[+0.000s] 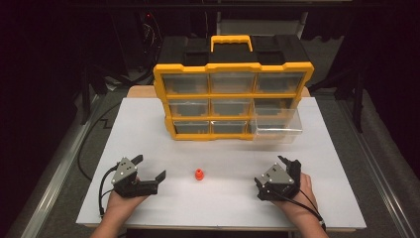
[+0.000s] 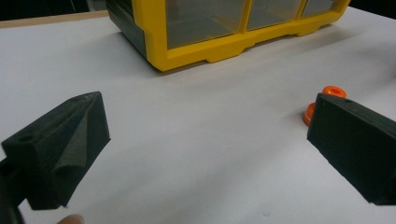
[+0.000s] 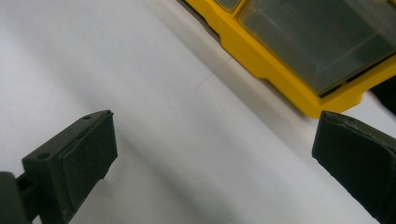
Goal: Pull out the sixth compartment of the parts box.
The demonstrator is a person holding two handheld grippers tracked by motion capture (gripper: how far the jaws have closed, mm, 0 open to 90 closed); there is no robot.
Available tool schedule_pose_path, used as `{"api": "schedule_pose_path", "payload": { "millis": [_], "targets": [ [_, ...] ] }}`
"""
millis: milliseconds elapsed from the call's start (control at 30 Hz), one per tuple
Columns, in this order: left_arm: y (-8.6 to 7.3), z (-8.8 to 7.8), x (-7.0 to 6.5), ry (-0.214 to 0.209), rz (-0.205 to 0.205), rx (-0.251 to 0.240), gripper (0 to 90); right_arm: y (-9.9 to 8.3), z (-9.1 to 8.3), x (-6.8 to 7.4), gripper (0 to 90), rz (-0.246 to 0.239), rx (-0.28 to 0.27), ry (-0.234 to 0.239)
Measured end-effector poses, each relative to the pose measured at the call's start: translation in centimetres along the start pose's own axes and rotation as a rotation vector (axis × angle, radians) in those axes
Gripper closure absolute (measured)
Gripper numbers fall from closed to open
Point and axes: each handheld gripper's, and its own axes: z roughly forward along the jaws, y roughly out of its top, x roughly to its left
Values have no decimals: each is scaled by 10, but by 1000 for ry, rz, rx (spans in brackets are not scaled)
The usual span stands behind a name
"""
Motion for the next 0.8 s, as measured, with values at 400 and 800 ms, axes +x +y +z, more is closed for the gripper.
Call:
{"api": "schedule_pose_path", "payload": {
  "millis": [400, 800],
  "targets": [
    [2, -1, -2, -20, -9, 3, 8, -17, -8, -21, 8, 440, -177, 171],
    [0, 1, -2, -32, -48, -12, 3, -13, -7, -24, 0, 528, -229, 213]
  ]
}}
